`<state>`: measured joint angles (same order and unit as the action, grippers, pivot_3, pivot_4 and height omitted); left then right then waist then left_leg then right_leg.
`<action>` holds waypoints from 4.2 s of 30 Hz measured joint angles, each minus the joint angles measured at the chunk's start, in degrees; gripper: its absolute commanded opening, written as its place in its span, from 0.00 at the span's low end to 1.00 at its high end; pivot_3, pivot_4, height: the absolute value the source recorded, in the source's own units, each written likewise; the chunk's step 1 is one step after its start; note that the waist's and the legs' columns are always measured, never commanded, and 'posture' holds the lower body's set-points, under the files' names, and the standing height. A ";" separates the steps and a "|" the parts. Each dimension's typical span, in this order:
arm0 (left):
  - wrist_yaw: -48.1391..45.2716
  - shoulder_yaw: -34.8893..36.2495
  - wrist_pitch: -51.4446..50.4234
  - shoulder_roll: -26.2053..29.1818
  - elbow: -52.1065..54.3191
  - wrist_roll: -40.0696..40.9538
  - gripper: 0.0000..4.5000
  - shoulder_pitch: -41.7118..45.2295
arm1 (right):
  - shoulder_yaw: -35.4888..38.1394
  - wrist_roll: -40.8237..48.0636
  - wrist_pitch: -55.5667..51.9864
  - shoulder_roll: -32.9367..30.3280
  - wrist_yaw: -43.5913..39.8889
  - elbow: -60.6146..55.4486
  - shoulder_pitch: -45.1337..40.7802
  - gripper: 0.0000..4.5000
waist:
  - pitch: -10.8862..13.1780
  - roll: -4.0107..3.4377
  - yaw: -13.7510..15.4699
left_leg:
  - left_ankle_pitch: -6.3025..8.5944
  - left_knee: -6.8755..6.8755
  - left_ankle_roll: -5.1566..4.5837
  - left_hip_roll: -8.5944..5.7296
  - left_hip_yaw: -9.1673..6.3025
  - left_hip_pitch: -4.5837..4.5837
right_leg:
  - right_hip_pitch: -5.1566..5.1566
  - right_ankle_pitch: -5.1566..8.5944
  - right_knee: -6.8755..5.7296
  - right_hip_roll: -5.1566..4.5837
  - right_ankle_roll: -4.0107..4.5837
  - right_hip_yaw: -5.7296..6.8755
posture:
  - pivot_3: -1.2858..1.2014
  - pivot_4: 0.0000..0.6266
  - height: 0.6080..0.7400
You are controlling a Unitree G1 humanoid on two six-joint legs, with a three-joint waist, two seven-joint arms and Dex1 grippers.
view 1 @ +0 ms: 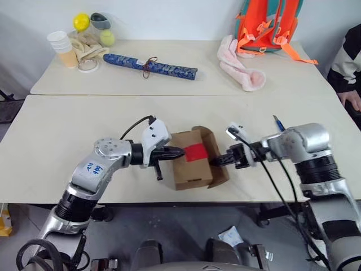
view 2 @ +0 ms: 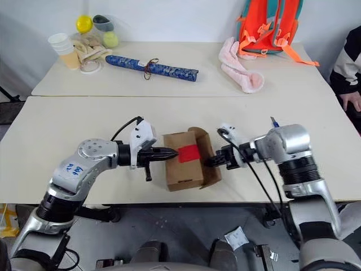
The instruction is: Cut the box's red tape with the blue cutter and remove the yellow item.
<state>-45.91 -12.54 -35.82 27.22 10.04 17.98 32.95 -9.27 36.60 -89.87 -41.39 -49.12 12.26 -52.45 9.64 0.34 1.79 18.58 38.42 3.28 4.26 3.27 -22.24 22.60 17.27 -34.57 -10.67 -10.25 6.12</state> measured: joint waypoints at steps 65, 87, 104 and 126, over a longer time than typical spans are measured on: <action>2.31 -5.97 -7.04 -4.16 4.61 -0.03 0.00 6.41 | -10.40 31.95 -2.27 -21.74 35.33 -5.16 -14.64 0.01 | 0.05 -0.07 -0.33 | 0.07 0.09 -0.11 0.09 0.22 -0.11 | 0.18 -0.03 0.14 0.01 0.04 -0.02 | 0.52 0.24 1.00; 12.53 2.76 -14.71 -2.24 6.07 -0.41 0.00 -5.91 | -7.64 12.93 -2.41 -14.02 22.32 -8.02 -7.24 0.01 | 0.06 -0.06 0.22 | 0.25 0.54 -0.21 0.10 0.23 -0.40 | 0.28 -0.08 0.14 0.01 0.05 0.01 | 0.52 0.24 1.00; 5.17 8.97 -7.42 10.79 6.11 0.07 0.61 -14.84 | 2.15 14.41 -2.40 -12.21 25.07 -15.19 -0.97 0.61 | 0.06 -0.07 -0.47 | 0.28 0.37 -0.17 0.17 0.32 -0.26 | 0.29 -0.08 0.11 0.02 0.05 0.02 | 0.52 0.24 1.00; -8.05 33.87 -5.54 19.48 9.99 14.31 0.99 -32.42 | 20.82 8.98 40.68 -18.48 -9.44 -18.47 19.86 1.00 | 0.09 -0.03 -0.42 | 0.40 0.34 -0.11 0.26 0.57 -0.14 | 0.30 -0.08 0.15 0.04 0.05 0.01 | 0.52 0.24 1.00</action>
<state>-53.96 21.33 -41.37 46.70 20.03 32.29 0.53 11.55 45.58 -49.19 -59.86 -58.55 -6.21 -32.59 9.73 0.31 1.38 18.98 38.75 3.17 4.53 3.84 -22.38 22.90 17.19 -34.42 -10.63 -10.19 6.13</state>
